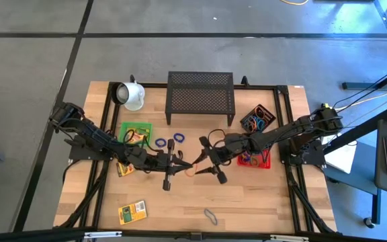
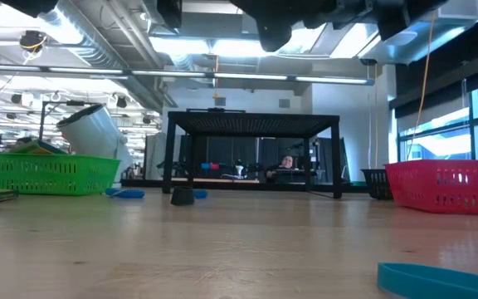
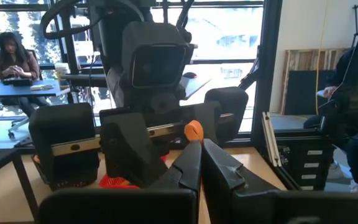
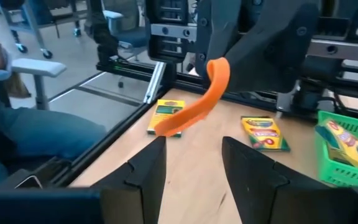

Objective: Pick & Place Office Desk Supplies
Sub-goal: Put the orange rubber band into the black bin

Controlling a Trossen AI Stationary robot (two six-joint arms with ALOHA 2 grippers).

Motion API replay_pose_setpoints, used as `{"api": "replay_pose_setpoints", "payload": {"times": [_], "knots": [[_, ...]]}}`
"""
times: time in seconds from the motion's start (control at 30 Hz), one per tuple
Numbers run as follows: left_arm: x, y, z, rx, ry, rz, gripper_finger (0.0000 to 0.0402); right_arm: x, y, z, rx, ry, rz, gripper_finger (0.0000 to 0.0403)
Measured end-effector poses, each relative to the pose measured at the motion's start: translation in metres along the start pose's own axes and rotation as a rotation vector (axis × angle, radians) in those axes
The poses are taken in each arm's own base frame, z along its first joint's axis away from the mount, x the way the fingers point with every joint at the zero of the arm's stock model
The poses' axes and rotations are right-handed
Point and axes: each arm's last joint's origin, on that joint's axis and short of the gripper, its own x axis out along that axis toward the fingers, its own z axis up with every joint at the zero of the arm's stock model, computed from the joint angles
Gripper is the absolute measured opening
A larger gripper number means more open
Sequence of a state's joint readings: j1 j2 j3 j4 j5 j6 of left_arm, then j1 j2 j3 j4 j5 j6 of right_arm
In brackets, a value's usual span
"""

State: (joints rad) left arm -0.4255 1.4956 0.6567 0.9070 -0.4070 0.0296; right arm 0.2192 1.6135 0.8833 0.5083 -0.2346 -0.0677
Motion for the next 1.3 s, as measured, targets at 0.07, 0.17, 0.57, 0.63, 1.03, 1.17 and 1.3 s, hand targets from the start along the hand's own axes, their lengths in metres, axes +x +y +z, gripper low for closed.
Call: {"api": "replay_pose_setpoints", "payload": {"times": [0.07,0.17,0.57,0.63,1.03,1.17,1.3], "knots": [[0.0,0.0,0.0,0.0,0.0,-0.001,0.0002,0.0,0.0,0.0,0.0,-0.001,0.016,0.0158],[0.0,0.0,0.0,0.001,0.003,-0.001,0.0002,0.0,0.0,0.0,0.0,-0.001,0.02,0.0158],[0.0,0.0,-0.002,0.009,0.019,-0.001,0.0002,0.0,0.008,0.001,-0.077,-0.021,0.201,0.0158],[0.0,0.0,-0.002,0.009,0.02,-0.001,0.0002,0.0,0.011,0.001,-0.112,-0.036,0.239,0.0158],[0.0,0.0,-0.002,0.012,0.02,-0.001,0.0003,0.002,0.011,0.006,-0.143,-0.066,0.082,0.0158],[0.0,0.0,-0.002,0.037,0.02,-0.001,0.0003,0.001,0.01,0.009,-0.109,-0.096,0.075,0.0158],[0.0,0.0,-0.002,0.037,0.02,-0.001,0.0003,0.001,0.01,0.01,-0.016,-0.099,0.082,0.0158]]}}
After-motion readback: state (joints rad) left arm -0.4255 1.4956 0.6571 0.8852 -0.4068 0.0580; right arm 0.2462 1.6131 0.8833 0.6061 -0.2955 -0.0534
